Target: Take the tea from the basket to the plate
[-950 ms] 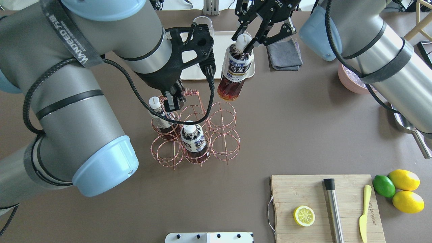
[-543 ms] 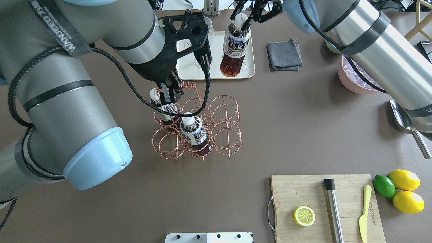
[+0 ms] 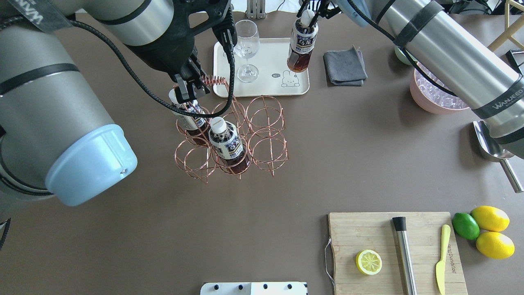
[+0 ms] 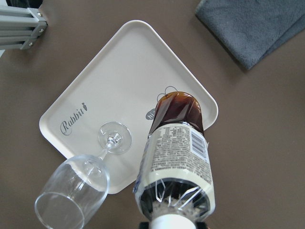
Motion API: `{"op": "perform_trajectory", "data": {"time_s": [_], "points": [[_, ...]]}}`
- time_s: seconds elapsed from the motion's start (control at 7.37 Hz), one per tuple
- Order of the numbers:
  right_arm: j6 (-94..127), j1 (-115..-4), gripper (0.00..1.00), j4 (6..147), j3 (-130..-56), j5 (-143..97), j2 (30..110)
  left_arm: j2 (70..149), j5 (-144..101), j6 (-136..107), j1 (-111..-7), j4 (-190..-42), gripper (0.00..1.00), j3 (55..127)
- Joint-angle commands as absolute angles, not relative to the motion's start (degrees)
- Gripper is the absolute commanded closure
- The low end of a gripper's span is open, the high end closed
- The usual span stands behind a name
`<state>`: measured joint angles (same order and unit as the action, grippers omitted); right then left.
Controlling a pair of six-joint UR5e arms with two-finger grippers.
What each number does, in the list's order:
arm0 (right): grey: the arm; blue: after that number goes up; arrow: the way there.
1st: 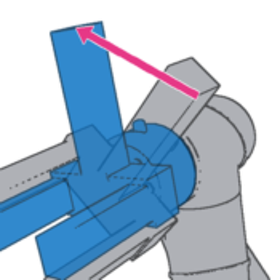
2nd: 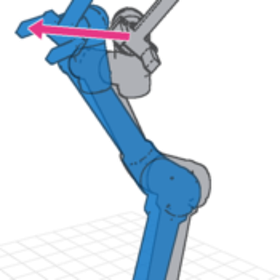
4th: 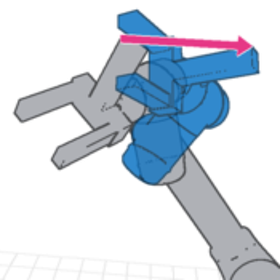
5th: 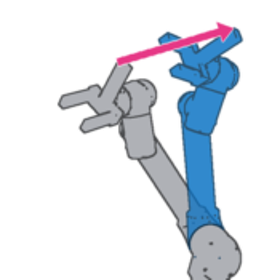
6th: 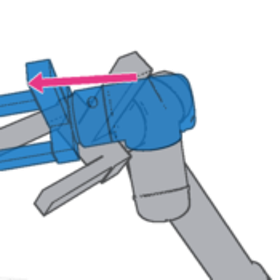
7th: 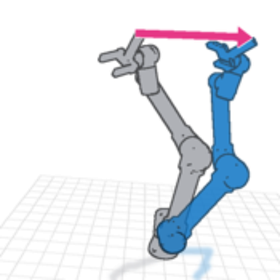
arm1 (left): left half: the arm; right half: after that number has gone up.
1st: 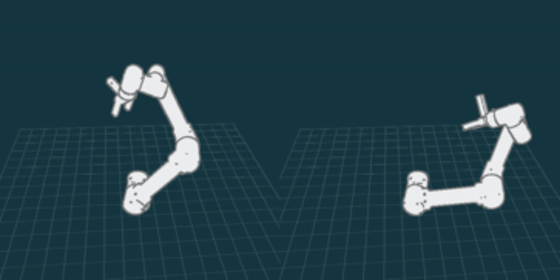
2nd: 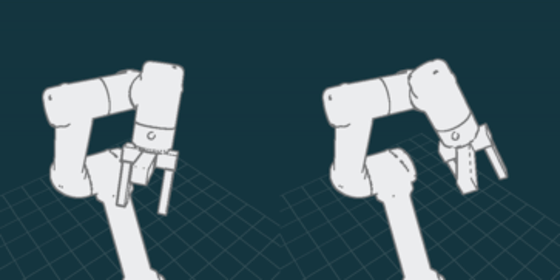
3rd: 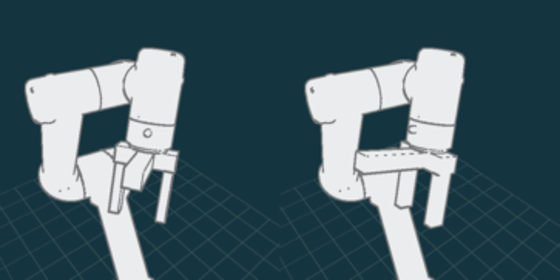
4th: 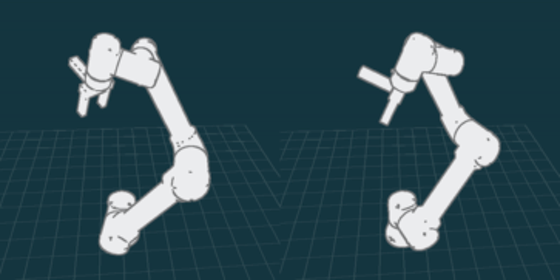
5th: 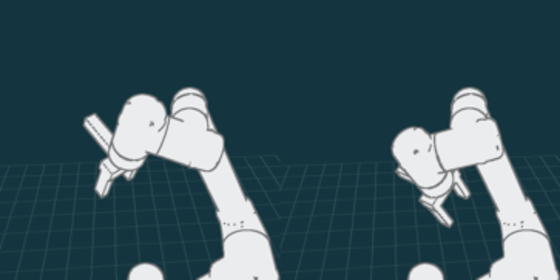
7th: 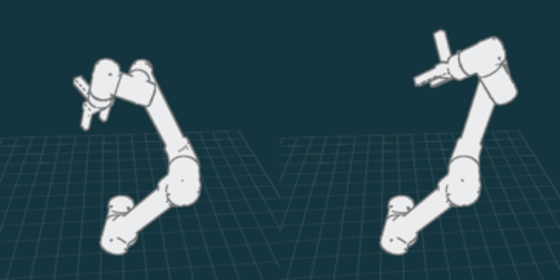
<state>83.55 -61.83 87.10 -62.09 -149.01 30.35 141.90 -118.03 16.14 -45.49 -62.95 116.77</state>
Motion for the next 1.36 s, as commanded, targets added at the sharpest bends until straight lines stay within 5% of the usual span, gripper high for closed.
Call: {"op": "perform_trajectory", "data": {"time_s": [0.0, 0.54, 1.22], "points": [[77.6, -61.3, 1.0, 81.5, -51.4, -144.9, 26.0, 141.7, -119.6, 23.5, -53.7, -57.1, 1.0, 119.6], [73.4, -59.2, 1.0, 78.7, -48.5, -142.0, 24.1, 136.9, -119.4, 25.1, -68.2, -51.0, 1.0, 117.4], [73.1, -57.2, 1.0, 78.8, -49.6, -142.3, 24.1, 136.1, -119.9, 38.2, -82.7, -61.7, 1.0, 95.3]]}}
